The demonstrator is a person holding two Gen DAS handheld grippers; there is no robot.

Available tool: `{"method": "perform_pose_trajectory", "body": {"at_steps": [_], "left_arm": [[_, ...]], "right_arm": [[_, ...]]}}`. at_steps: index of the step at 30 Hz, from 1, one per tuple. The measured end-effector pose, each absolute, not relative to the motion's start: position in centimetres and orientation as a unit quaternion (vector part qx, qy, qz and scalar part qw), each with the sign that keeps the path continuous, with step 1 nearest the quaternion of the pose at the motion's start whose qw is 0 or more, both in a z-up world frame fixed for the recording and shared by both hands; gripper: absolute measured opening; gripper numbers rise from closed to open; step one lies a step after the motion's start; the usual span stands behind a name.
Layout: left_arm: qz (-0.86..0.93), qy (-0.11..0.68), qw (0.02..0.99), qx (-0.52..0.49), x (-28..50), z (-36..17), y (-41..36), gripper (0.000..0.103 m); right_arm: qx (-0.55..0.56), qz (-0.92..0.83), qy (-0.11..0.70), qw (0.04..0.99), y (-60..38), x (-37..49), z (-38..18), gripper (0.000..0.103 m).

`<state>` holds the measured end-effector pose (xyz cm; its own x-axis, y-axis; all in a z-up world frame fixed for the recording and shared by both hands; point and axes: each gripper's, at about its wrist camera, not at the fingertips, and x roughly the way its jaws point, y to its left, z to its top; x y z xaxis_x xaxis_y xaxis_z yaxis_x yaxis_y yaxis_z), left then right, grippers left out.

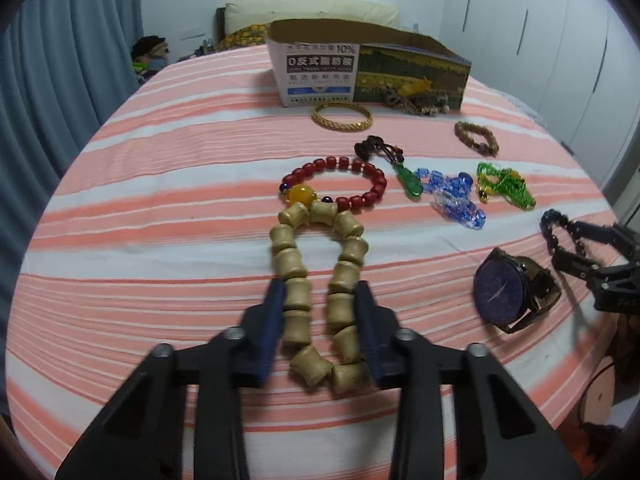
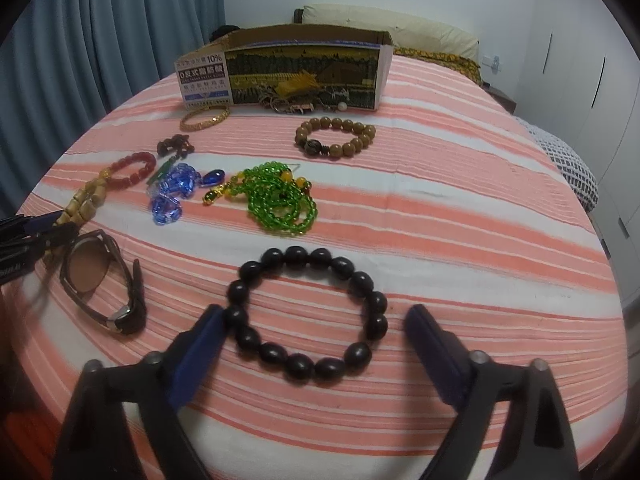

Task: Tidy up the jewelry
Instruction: 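Grasp the wooden-bead bracelet with the left tool while the right grasps the black-bead bracelet, then carry both bracelets to the cardboard box and open both tools inside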

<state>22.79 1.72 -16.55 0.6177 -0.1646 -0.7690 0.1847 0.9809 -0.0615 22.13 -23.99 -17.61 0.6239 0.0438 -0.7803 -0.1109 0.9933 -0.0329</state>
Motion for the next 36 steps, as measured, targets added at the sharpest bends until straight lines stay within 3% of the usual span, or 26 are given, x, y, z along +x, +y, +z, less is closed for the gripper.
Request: {"method": "perform_pose_trajectory", "body": {"at_steps": [4,6,10,24,36], "left_arm": [[-0.094,0.416,0.904,-0.005,22.2,-16.7,2.3,0.026],[-0.087,0.413,0.906,-0.002,21.9,-16.6,2.3,0.026],[-0.078,0.412,0.908,-0.005,21.6,-16.6,2.4,0.026],[-0.071,0.407,0.910,-0.043,20.3,-14.5,4.9,0.026],[-0.093,0.381,0.918,-0.057,22.5,-9.1,5.8,0.026]], "right_arm": [[-0.037,0.042,0.416,0.908,-24.0,21.4,-17.5,0.069],[-0.036,0.042,0.409,0.911,-24.1,21.2,-17.5,0.049],[-0.023,0.039,0.399,0.916,-24.9,20.7,-17.2,0.024],[0.016,0.055,0.394,0.917,-25.6,19.4,-14.7,0.023],[0.013,0.076,0.355,0.931,-25.0,20.7,-9.4,0.023]]}}
